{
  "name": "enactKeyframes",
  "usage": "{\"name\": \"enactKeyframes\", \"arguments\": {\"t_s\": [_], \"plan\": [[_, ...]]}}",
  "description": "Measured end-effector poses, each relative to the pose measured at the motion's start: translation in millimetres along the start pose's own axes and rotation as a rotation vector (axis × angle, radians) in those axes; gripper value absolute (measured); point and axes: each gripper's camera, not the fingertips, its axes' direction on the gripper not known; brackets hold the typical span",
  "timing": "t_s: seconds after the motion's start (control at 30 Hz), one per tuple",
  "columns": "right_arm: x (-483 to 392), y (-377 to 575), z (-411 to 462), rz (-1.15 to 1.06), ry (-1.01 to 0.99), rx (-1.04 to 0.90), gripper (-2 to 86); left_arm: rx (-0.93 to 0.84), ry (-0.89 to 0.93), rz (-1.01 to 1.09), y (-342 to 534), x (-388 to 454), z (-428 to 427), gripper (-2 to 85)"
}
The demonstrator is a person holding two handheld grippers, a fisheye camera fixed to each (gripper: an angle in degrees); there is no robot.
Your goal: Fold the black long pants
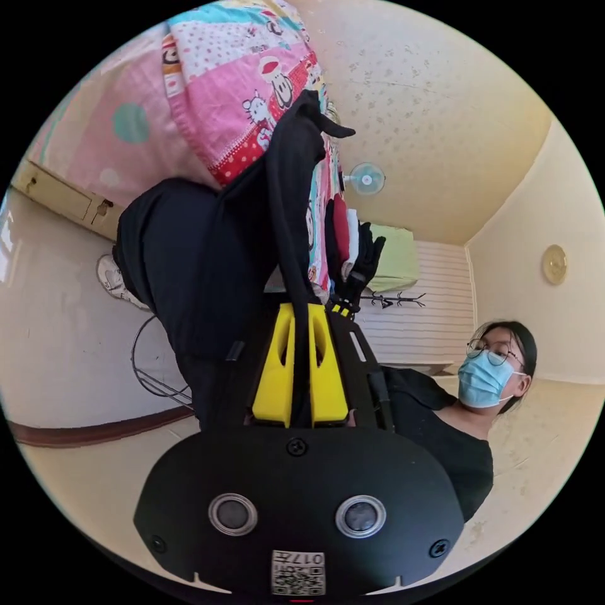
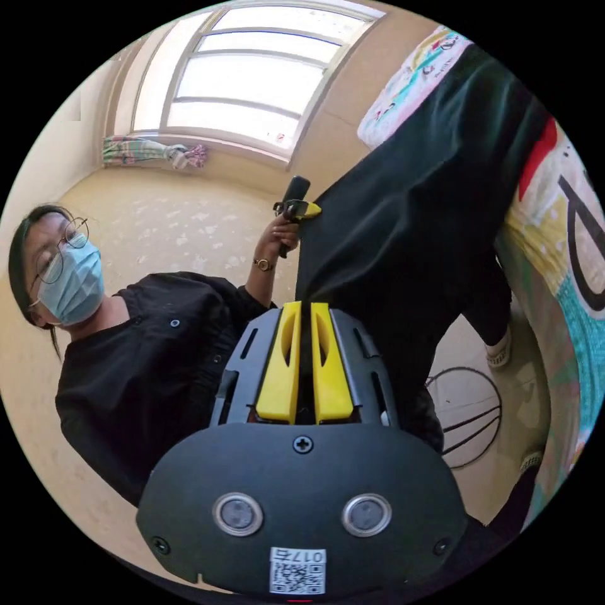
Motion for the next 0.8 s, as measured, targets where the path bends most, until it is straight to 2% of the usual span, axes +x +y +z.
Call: {"name": "enactKeyframes", "arguments": {"t_s": [0.07, 0.17, 0.23, 0.33, 0.43, 0.53, 0.63, 0.7, 0.8], "plan": [[-18, 7, 3, -0.013, 0.066, -0.029, 3.8, -0.058, -0.045, 0.002, 0, -3, 14, 3.1], [-1, 14, 29, 0.063, 0.200, -0.167, 4.5, -0.123, -0.164, -0.146, 5, -44, 36, 3.9], [17, 19, 32, 0.137, 0.218, -0.215, 6.0, -0.118, -0.231, -0.208, 14, -59, 38, 6.1], [30, 23, 4, 0.211, 0.289, -0.132, 10.4, -0.028, -0.230, -0.166, 22, -53, 24, 10.0], [55, 17, -34, 0.294, 0.345, 0.046, 12.9, 0.070, -0.161, -0.074, 9, -48, 10, 12.8], [118, 10, -48, 0.461, 0.230, 0.196, 13.8, 0.061, -0.119, -0.094, -19, -74, 28, 13.0], [175, -2, -11, 0.557, 0.075, 0.120, 12.0, -0.096, -0.054, -0.130, -33, -92, 84, 9.7], [176, -4, 16, 0.536, 0.019, 0.064, 7.1, -0.118, -0.171, -0.103, -20, -78, 102, 6.4], [151, 5, 8, 0.454, -0.077, 0.126, 4.6, -0.175, -0.294, -0.094, 2, -69, 114, 3.5]]}}
